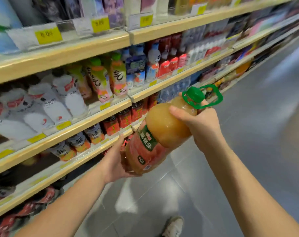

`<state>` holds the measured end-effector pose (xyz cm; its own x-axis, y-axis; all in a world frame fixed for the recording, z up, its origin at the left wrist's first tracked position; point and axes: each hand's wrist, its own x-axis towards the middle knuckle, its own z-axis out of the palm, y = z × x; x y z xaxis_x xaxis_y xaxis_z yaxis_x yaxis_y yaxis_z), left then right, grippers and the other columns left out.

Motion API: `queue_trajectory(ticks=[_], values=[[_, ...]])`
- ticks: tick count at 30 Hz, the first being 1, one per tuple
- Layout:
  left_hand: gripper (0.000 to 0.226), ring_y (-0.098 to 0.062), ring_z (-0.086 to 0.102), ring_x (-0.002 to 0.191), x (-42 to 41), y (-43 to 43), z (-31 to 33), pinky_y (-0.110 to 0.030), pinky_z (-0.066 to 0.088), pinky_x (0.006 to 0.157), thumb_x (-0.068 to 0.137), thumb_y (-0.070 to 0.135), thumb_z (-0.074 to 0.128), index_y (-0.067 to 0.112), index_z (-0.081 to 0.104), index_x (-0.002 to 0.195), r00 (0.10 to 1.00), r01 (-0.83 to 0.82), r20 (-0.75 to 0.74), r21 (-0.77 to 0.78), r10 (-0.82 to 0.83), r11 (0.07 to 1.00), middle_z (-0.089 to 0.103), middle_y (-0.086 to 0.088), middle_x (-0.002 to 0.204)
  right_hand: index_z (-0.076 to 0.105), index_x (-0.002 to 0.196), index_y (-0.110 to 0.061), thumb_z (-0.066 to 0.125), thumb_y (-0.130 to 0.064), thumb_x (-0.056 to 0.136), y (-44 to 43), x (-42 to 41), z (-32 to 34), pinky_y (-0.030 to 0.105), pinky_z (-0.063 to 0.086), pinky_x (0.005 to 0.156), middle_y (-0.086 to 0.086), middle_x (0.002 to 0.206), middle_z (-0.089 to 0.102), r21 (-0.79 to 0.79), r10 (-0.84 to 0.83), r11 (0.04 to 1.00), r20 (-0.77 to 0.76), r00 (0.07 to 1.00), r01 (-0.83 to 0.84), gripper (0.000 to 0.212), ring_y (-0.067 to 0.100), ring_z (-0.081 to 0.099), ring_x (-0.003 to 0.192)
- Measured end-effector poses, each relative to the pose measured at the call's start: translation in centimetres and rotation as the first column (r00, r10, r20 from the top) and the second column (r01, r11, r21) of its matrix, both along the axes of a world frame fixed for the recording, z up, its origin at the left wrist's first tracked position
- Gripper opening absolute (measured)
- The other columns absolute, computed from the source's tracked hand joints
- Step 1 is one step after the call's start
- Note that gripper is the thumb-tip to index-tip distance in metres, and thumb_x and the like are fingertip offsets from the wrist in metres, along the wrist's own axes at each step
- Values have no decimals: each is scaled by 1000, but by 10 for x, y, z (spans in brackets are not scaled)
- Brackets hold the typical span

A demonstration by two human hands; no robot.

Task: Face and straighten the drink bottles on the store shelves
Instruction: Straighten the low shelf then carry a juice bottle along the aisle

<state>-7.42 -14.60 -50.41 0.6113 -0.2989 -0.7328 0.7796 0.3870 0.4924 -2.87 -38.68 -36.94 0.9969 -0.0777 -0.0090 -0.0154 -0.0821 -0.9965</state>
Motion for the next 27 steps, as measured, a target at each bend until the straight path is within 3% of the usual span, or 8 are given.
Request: queue_trajectory(ticks=[3, 5, 7, 9, 11, 14, 22, 27], values=[[62, -33, 71, 100, 21, -39, 35, -55, 55, 83, 77, 77, 57, 23, 79, 99, 984, 163, 48, 116, -170, 980, 73, -11, 115, 72, 119, -25, 95, -43, 53, -38, -3, 24, 43, 62, 87, -4, 112, 77, -17, -49, 999, 27, 998, 49, 72, 17, 74, 103], [51, -30, 72, 99, 32, -70, 48, -51, 55, 86, 73, 67, 62, 24, 80, 94, 962, 257, 56, 151, -268, 955, 73, -10, 114, 74, 109, -29, 96, -40, 57, -64, -1, 36, 35, 63, 80, -9, 105, 79, -44, -62, 997, 21, 998, 63, 57, 11, 75, 97], [58, -32, 70, 104, 44, -105, 56, -50, 54, 90, 70, 66, 63, 22, 78, 105, 940, 318, 77, 155, -333, 935, 72, -12, 118, 74, 98, -36, 96, -35, 64, -95, 6, 44, 25, 62, 72, -15, 98, 78, -72, -74, 995, 7, 997, 74, 41, 4, 75, 89], [66, -35, 69, 105, 56, -140, 60, -53, 52, 95, 72, 68, 61, 17, 75, 111, 935, 342, 45, 155, -353, 927, 70, -15, 119, 72, 100, -37, 95, -39, 68, -127, 17, 50, 30, 63, 77, -13, 100, 78, -126, -105, 987, -19, 994, 102, 40, 6, 74, 91], [66, -34, 71, 99, 70, -176, 59, -55, 52, 96, 78, 69, 58, 13, 76, 110, 931, 356, 23, 161, -365, 920, 71, -17, 116, 68, 105, -36, 93, -44, 70, -162, 29, 52, 41, 60, 89, -11, 107, 75, -159, -146, 977, -35, 989, 139, 43, 11, 72, 98], [70, -34, 72, 99, 90, -230, 59, -54, 57, 87, 81, 70, 55, 11, 73, 114, 938, 342, 9, 162, -348, 926, 72, -18, 114, 64, 123, -34, 87, -51, 74, -216, 43, 57, 44, 57, 97, -9, 117, 70, -213, -209, 957, -45, 977, 195, 57, 14, 67, 106], [63, -34, 72, 98, 163, -356, 73, -54, 59, 81, 82, 63, 60, 11, 70, 116, 923, 371, 25, 213, -385, 904, 74, -16, 110, 66, 122, -31, 85, -64, 68, -341, 87, 63, 45, 58, 96, -9, 119, 69, -270, -350, 906, -40, 936, 327, 66, 18, 66, 109], [61, -37, 72, 96, 223, -431, 70, -56, 58, 80, 79, 60, 66, 10, 71, 113, 898, 415, 57, 223, -436, 882, 74, -17, 107, 64, 130, -26, 90, -60, 65, -408, 125, 54, 33, 60, 85, -15, 113, 68, -208, -484, 854, 20, 875, 478, 77, 11, 66, 105]])
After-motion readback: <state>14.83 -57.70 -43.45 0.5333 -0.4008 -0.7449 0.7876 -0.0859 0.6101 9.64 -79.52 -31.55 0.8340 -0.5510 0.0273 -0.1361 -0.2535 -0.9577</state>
